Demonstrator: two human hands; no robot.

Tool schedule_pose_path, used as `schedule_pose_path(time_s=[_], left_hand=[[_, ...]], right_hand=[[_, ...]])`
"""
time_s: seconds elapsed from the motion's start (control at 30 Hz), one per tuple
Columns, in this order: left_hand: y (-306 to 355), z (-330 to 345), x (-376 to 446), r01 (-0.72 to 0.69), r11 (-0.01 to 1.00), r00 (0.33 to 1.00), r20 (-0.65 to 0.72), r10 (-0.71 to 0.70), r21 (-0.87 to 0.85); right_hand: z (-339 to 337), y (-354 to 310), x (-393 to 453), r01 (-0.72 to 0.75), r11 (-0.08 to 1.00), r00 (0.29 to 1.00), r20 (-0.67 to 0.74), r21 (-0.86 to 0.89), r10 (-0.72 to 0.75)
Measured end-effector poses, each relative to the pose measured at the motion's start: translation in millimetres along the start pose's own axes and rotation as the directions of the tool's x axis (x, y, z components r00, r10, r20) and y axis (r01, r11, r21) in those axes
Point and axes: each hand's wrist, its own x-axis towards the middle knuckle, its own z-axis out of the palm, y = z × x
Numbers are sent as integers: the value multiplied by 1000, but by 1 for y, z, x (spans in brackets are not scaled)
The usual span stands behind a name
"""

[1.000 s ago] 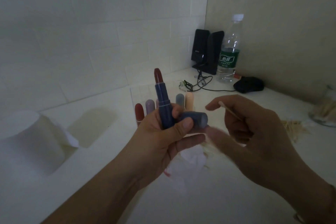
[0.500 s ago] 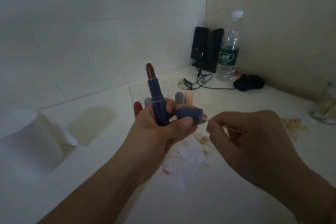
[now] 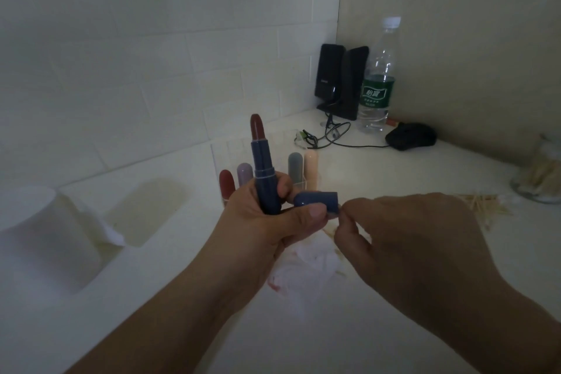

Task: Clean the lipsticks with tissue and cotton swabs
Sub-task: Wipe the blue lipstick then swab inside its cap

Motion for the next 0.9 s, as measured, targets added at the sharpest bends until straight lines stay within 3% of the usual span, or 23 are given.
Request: schedule_pose_path(time_s=[0.23, 0.43, 0.67, 0.9], left_hand=[[-2, 2, 0, 30, 999, 999, -36, -31, -18], [-3, 3, -1, -2, 998, 997, -76, 8, 67], [-5, 0, 1, -38, 990, 999, -30, 42, 133], [-6, 1, 3, -53, 992, 998, -29, 56, 115]], right_hand=[[13, -1, -5, -27, 999, 997, 74, 45, 24], [9, -4, -4, 2, 1000, 996, 93, 22, -4], [7, -3, -5, -164, 977, 983, 107, 134, 150], [8, -7, -3, -197, 979, 978, 75, 52, 193]])
